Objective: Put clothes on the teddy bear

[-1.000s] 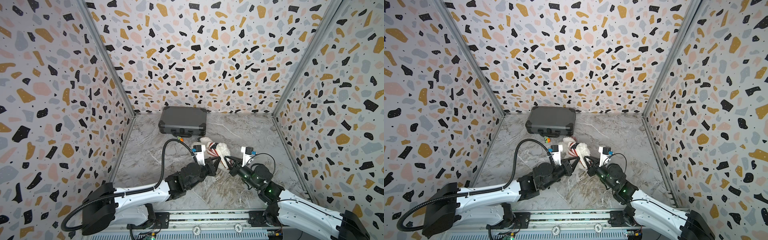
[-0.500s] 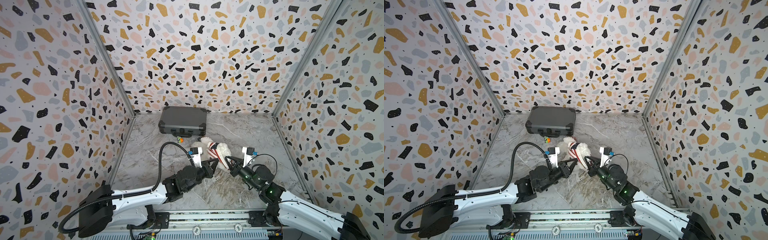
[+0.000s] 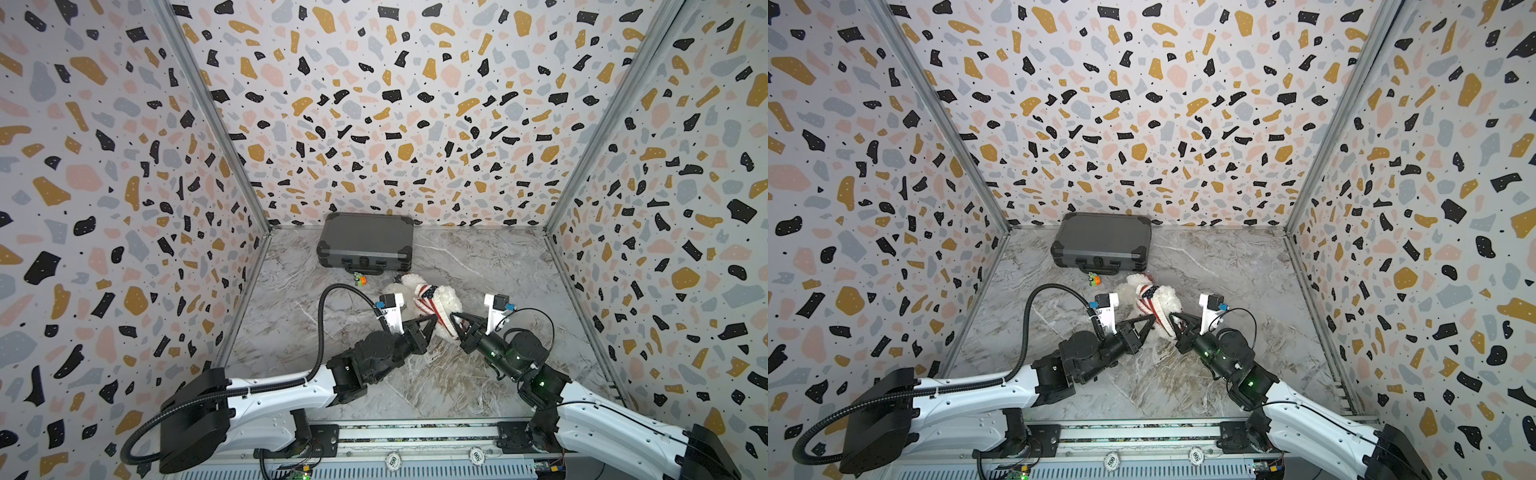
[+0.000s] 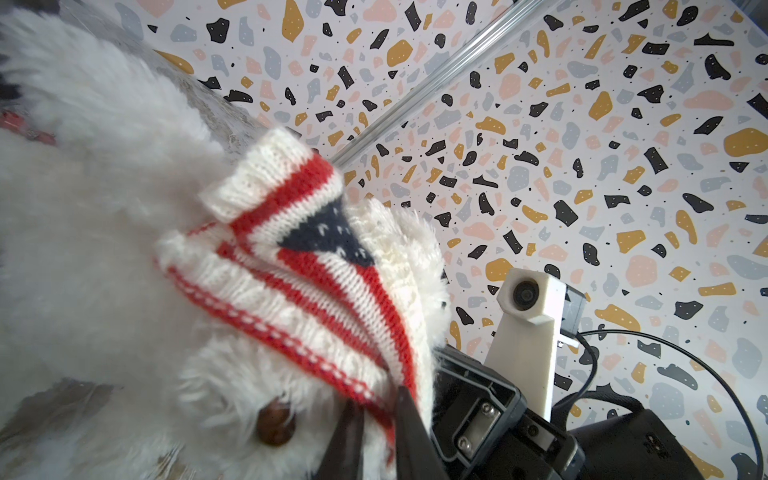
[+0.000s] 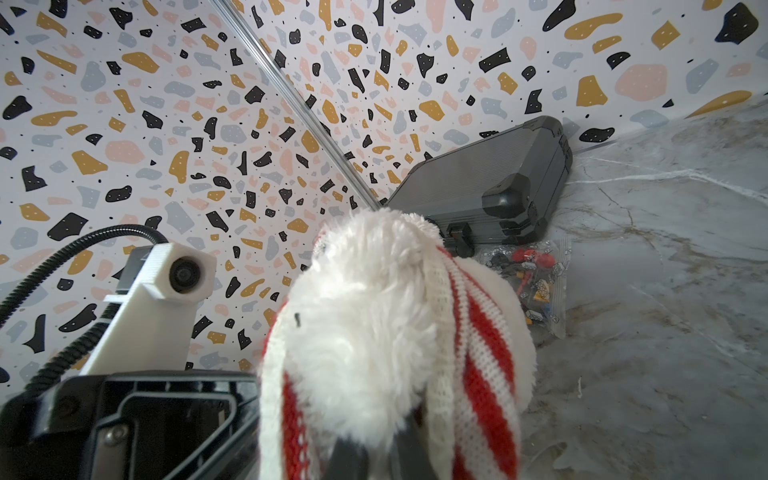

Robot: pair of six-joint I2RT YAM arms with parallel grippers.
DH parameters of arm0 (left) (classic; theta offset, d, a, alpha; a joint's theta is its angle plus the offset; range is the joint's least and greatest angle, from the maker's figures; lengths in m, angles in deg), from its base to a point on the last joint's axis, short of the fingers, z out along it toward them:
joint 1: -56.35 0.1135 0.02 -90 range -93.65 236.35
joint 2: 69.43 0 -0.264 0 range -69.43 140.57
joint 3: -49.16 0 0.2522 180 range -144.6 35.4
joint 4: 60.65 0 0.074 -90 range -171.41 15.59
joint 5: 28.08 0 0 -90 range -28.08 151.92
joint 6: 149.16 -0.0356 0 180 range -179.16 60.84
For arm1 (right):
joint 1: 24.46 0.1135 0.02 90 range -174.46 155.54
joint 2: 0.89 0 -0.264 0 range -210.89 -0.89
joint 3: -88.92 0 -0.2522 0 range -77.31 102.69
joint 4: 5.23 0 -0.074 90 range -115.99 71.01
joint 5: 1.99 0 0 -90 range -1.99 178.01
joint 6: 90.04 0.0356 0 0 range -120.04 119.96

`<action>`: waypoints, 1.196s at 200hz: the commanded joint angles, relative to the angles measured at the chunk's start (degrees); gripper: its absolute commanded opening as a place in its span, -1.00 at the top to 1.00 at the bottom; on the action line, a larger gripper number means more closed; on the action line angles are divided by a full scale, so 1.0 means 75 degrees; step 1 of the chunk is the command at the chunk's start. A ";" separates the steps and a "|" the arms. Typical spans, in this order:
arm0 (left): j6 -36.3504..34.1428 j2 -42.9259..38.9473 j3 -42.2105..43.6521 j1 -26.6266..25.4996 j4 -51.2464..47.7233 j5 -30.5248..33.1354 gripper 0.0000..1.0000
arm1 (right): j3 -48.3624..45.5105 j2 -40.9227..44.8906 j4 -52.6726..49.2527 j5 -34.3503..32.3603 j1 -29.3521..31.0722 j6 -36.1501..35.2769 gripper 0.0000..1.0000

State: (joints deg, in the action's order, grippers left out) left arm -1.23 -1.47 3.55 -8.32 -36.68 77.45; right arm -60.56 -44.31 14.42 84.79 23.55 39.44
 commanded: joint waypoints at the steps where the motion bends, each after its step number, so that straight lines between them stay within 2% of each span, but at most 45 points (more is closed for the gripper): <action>1: 0.0034 0.0123 -0.0167 0.0020 0.0511 0.0024 0.67 | 0.0029 0.0129 0.0503 0.0034 0.0055 -0.0073 1.00; 82: -0.0032 0.0208 -0.0222 0.0020 0.0463 -0.0329 1.00 | 0.0056 0.0169 0.0376 -0.0072 0.0067 -0.0149 1.00; 156: -0.0634 0.0162 -0.0386 -0.0355 -0.1942 -0.1606 1.00 | 0.0140 0.0176 0.0069 -0.0448 0.0079 -0.0111 1.00; 185: -0.0915 0.0004 -0.0361 -0.0366 -0.2779 -0.1667 1.00 | 0.0161 0.0220 -0.0082 -0.0531 0.0079 -0.0131 1.00; 216: -0.1497 -0.0126 -0.0281 -0.0291 -0.3974 -0.1171 1.00 | 0.0209 0.0308 -0.0217 -0.0567 0.0076 -0.0179 1.00; 239: -0.1430 -0.0275 0.0201 0.0051 -0.3701 -0.1156 1.00 | 0.0237 0.0311 -0.0312 -0.0512 0.0079 -0.0156 1.00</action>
State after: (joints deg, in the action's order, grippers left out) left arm -9.71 -2.17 2.06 -9.87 -60.57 68.51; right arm -60.76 -43.46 9.90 82.16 24.05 38.57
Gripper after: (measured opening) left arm 0.044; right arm 0.090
